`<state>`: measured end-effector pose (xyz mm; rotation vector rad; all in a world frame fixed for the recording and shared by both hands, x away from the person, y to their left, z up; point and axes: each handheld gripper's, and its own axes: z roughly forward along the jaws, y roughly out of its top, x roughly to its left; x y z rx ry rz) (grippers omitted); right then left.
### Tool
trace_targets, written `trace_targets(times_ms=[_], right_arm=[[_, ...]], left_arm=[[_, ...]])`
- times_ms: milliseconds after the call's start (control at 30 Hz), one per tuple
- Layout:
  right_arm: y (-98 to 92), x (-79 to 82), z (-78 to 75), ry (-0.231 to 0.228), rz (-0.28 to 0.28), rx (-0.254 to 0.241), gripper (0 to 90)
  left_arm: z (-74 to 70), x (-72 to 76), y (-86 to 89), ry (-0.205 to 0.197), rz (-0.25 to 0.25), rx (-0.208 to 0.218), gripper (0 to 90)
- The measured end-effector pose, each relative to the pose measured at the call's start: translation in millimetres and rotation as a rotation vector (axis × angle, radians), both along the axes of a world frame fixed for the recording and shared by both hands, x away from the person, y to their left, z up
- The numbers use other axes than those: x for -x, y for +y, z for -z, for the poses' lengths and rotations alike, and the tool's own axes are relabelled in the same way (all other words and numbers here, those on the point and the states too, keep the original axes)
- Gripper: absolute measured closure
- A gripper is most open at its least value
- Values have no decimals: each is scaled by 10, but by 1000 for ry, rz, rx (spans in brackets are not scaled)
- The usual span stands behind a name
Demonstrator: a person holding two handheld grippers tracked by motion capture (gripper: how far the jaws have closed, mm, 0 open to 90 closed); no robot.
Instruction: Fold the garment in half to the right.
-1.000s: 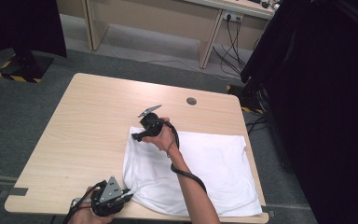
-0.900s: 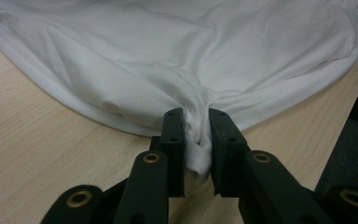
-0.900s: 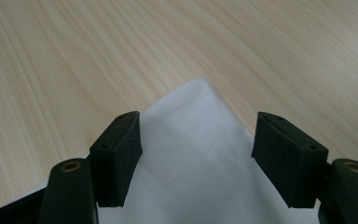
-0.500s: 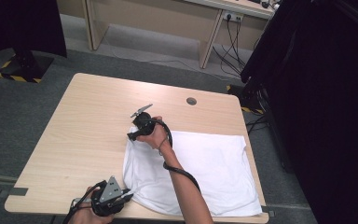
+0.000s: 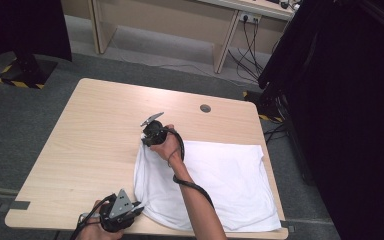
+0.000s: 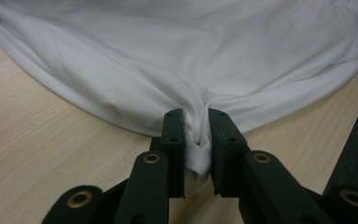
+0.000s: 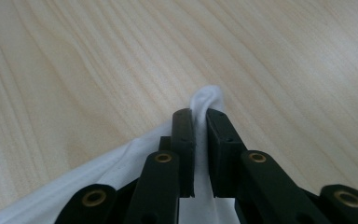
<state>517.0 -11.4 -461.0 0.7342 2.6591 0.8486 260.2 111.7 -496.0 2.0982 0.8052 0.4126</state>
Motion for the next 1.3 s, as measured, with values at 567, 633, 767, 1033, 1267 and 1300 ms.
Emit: trace_targets(times_ms=[567, 633, 767, 1033, 1267, 1300], right_arm=[[-111, 80, -339, -52, -4, -61, 859], [-131, 88, -414, -63, -11, -77, 859], [-176, 109, -527, -77, -22, -73, 859], [-489, 121, -781, -113, 6, -72, 859], [-1031, 94, -989, -145, 62, -75, 859], [-1116, 90, -1010, -149, 70, -74, 858]], left_arm=[[-207, 31, 81, -42, 5, -31, 793], [-253, 33, 77, -48, 11, -31, 793], [-391, 35, 0, -77, 38, -24, 795], [-742, -97, -303, -131, 117, 20, 797], [-953, -211, -736, -163, 210, 25, 798], [-974, -228, -802, -161, 223, 26, 798]])
